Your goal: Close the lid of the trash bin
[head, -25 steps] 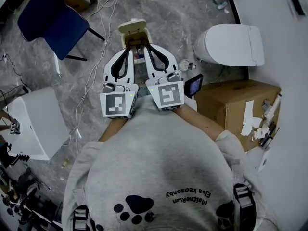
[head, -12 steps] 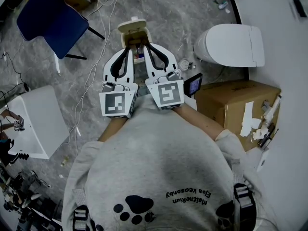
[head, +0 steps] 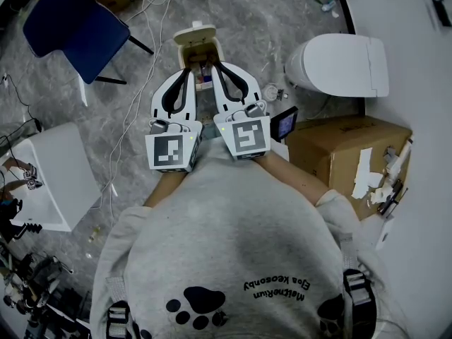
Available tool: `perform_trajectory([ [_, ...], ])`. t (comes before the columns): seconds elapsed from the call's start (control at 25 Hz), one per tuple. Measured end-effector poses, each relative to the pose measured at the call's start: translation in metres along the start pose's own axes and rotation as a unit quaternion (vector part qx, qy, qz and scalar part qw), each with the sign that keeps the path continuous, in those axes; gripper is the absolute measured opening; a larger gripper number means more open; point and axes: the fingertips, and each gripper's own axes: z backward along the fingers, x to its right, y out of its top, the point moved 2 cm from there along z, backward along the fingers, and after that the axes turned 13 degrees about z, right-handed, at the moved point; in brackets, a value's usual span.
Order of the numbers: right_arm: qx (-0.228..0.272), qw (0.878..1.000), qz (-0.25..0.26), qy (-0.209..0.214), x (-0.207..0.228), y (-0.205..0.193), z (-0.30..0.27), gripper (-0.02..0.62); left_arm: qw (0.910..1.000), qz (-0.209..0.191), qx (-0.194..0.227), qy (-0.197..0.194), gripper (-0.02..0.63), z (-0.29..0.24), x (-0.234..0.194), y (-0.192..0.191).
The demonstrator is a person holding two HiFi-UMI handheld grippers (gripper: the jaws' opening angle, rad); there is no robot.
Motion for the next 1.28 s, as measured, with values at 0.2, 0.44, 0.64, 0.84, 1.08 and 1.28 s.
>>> perform_trajectory([
  [0.2,-0.015,1.0,-0.007,0.002,-0.004,-0.004,-0.003,0.034,1.0,0.001,-0.003,0.0,0.02,0.001,-0.005,-0.001],
  [0.44,-0.001,1.0,-0.008,-0.009,-0.003,-0.002,-0.007,0.034,0.9997,0.01,-0.016,0.018,0.02,0.001,-0.015,-0.004],
  [0.64,-0.009,1.0,-0.011,-0.011,-0.007,-0.007,-0.011,0.034,0.9998,0.006,-0.017,-0.002,0.02,0.001,-0.016,-0.01],
  [0.84,-0.016,1.0,-0.007,-0.009,-0.012,-0.011,-0.018,0.034,0.9997,0.009,-0.024,-0.002,0.02,-0.001,-0.025,-0.014],
  [1.08,-0.023,1.0,-0.003,-0.008,-0.014,-0.017,-0.021,0.034,0.9995,0.006,-0.031,0.005,0.02,-0.004,-0.031,-0.019],
  [1.28,-0.026,1.0,0.005,-0.009,-0.013,-0.022,-0.025,0.034,0.9995,-0.001,-0.033,0.004,0.02,-0.007,-0.035,-0.02],
])
